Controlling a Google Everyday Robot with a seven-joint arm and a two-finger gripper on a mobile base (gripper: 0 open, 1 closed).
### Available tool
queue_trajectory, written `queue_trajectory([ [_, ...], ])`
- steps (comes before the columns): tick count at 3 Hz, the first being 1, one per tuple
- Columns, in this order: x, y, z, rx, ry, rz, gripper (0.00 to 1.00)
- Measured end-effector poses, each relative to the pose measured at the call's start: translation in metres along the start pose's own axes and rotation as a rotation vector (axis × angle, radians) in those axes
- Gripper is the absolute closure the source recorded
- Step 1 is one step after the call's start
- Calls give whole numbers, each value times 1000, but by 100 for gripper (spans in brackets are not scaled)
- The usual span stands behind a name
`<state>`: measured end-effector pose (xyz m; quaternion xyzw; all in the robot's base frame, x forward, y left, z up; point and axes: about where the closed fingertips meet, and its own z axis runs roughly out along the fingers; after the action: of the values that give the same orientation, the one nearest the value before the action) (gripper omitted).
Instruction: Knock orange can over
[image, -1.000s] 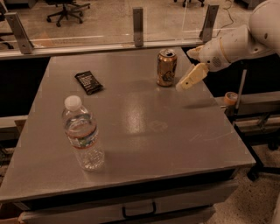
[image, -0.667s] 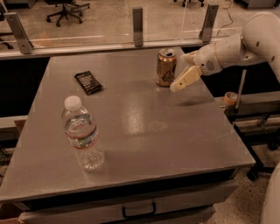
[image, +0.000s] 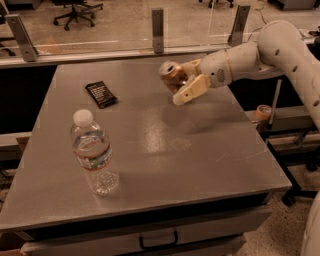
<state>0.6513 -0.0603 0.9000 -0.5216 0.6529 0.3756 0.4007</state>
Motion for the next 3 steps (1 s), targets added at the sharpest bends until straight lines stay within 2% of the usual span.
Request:
queue_trajectory([
  [1,-54,52,20,-157,-97,-54,0],
  [2,-84,81,26,-225,-133,-98,0],
  [3,-92,70,2,-151,-130,-121,0],
])
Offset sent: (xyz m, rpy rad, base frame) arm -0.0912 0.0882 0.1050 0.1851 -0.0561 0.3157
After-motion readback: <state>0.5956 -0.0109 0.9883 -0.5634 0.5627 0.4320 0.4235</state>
